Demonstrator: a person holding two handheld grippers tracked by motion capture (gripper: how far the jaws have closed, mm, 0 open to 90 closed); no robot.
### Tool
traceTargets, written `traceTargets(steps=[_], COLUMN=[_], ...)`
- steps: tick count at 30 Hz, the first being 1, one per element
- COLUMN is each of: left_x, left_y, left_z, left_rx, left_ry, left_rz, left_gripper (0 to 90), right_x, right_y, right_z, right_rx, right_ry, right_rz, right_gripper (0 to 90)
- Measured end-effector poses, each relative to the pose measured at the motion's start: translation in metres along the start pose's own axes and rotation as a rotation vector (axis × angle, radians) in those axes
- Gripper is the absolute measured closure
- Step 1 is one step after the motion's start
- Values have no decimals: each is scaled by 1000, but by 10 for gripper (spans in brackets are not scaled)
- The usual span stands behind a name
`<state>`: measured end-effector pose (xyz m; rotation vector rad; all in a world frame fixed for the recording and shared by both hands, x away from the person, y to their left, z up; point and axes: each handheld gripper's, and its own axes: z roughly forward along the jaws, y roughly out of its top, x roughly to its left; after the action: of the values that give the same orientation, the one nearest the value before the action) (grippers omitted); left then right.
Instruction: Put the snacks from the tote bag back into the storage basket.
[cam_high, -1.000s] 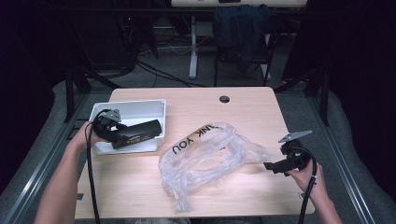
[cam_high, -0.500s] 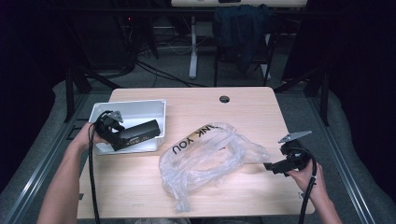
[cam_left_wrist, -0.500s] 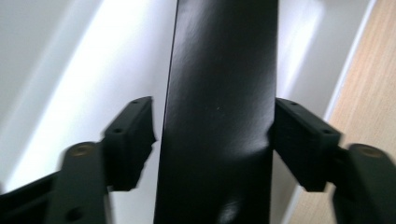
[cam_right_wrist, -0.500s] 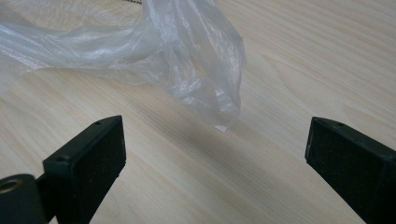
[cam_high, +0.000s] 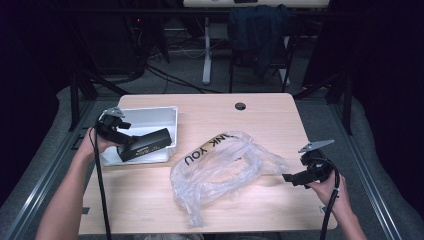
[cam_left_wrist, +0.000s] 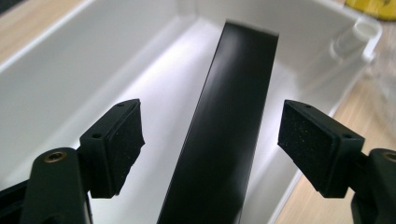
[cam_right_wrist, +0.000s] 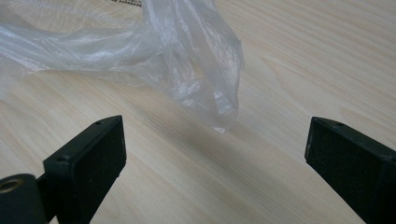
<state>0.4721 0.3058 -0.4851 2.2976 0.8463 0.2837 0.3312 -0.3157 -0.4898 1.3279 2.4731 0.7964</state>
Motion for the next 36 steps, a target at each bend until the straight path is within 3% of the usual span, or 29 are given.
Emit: traceTargets(steps=[3, 8, 11, 19, 24, 31, 36], left_x=[-8, -17, -24, -25, -23, -23, -25], left_y=[7, 18, 26, 37, 38, 41, 42], left_z=[7, 25, 39, 62, 71, 81, 83], left_rx=[1, -18, -10, -8, -1, 37, 51], left_ry=[51, 71, 116, 201, 221, 219, 183], left_rz=[-34, -108, -149, -226, -271, -257, -254], left_gripper=[359, 528, 620, 829, 871, 870, 871], right_x=[0, -1, -2, -2, -2, -2, -2], right_y=[0, 0, -1, -3, -3, -3, -3], right_z=[0, -2, -4, -5, -5, -6, -6], right_rx=[-2, -9, -13, -23, -12, -13, -11], right_ry=[1, -7, -3, -11, -20, -11, -13], right_rz=[-2, -1, 7, 12, 2, 1, 0], right_gripper=[51, 51, 51, 52, 54, 56, 57])
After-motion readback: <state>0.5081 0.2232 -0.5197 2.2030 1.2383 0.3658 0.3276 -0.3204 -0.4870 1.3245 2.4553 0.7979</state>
